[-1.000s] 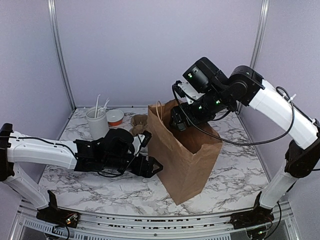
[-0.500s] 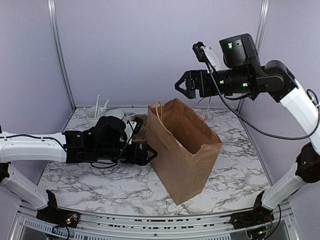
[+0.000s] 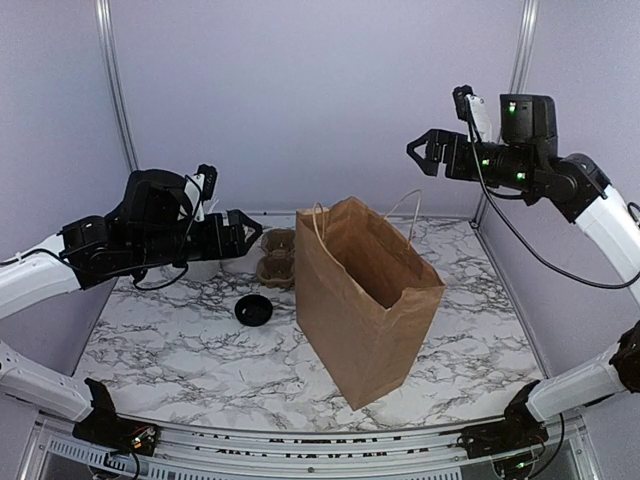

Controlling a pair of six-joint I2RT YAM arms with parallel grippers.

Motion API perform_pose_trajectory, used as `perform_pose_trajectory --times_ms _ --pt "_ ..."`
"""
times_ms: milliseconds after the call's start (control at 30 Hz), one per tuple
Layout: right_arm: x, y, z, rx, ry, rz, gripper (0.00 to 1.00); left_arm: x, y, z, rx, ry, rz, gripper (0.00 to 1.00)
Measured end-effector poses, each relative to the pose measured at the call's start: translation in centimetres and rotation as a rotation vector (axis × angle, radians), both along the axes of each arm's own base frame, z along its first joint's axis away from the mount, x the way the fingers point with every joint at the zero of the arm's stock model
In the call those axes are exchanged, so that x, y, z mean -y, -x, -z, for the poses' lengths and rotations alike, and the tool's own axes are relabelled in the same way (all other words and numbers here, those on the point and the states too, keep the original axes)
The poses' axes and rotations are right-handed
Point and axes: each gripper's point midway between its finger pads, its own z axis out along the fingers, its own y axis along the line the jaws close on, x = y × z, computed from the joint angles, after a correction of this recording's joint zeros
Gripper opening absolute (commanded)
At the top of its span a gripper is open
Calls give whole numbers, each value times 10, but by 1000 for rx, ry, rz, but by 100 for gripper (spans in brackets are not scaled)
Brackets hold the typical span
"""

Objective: Pack the takeout coffee

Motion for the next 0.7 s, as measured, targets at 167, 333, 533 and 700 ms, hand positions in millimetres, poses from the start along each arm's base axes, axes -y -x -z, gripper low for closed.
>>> perform_pose_trajectory --times_ms 167,333,533,700 --pt "29 -21 47 -93 -31 33 100 -46 -30 -32 27 0 -146 98" --pt "47 -21 75 -153 -97 29 100 -87 -61 -45 25 -21 -272 99" --pt "47 -9 83 -161 -150 -11 100 -126 -102 -25 -47 -74 -391 99" --pt "46 0 85 -162 -175 -29 100 -154 -137 -11 -86 -113 -472 99"
